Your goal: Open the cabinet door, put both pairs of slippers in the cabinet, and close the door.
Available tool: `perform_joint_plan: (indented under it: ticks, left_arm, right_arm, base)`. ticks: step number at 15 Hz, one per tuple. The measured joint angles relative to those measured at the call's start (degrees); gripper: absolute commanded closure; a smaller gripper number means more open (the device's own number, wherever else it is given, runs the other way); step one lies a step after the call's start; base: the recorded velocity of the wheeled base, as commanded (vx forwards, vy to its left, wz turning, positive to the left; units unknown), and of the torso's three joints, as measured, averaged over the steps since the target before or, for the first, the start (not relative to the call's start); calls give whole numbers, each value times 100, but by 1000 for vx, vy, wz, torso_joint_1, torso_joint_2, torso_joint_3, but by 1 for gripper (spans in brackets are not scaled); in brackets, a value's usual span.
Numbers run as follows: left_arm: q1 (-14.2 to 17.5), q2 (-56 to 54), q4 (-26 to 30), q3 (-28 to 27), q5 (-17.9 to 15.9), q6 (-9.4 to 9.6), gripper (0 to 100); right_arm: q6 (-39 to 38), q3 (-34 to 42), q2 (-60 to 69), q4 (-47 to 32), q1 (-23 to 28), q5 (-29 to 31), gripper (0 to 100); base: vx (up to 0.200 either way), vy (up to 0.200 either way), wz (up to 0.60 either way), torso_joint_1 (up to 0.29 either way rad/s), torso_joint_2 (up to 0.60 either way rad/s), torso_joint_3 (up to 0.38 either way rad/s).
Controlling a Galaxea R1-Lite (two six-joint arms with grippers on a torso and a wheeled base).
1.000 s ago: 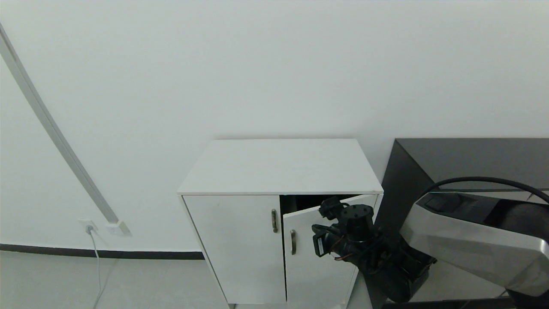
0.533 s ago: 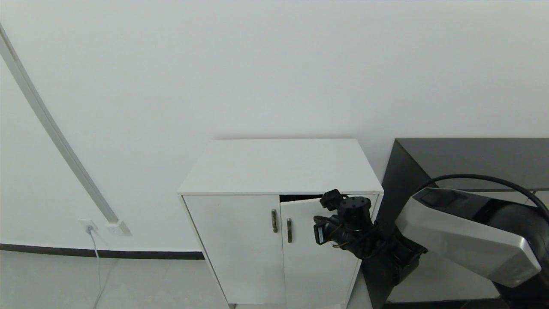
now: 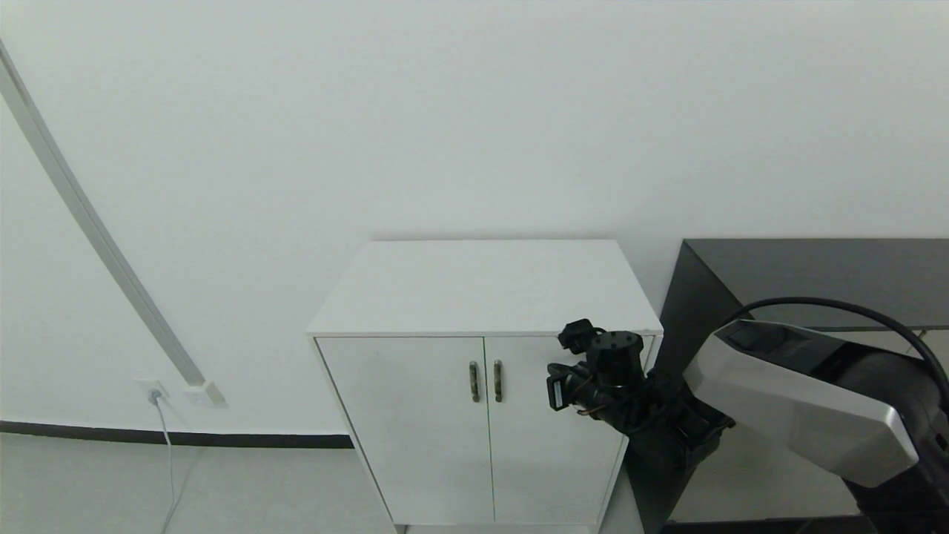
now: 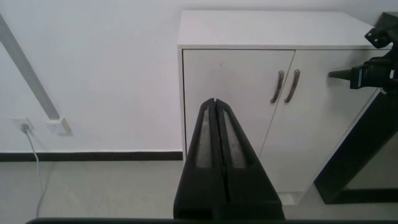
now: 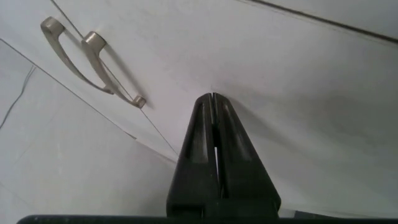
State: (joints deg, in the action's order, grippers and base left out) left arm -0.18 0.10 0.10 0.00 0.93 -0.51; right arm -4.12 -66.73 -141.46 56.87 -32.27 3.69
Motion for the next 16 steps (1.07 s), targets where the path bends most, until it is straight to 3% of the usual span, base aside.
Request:
perform_joint_plan:
  ticks: [4, 8, 12, 16]
  left_arm:
    - [2, 0, 0, 0, -4, -4, 100]
    - [0, 0, 0, 0, -15, -6, 100]
    - [0, 0, 0, 0, -9, -9, 100]
    - [0, 0, -2, 0, -9, -9, 100]
  right_arm:
    - [0, 238, 113, 48, -52, -2, 100]
    - [-1, 940, 627, 414, -179, 24, 100]
    - [-11, 2283, 1442, 1123, -204, 54, 100]
    - [-6, 4089, 2269, 2444, 22, 90, 100]
  base:
    - [0, 0, 0, 0, 0, 0]
    - [0, 0, 0, 0, 0, 0]
    - [0, 0, 0, 0, 0, 0]
    - [0, 0, 0, 0, 0, 0]
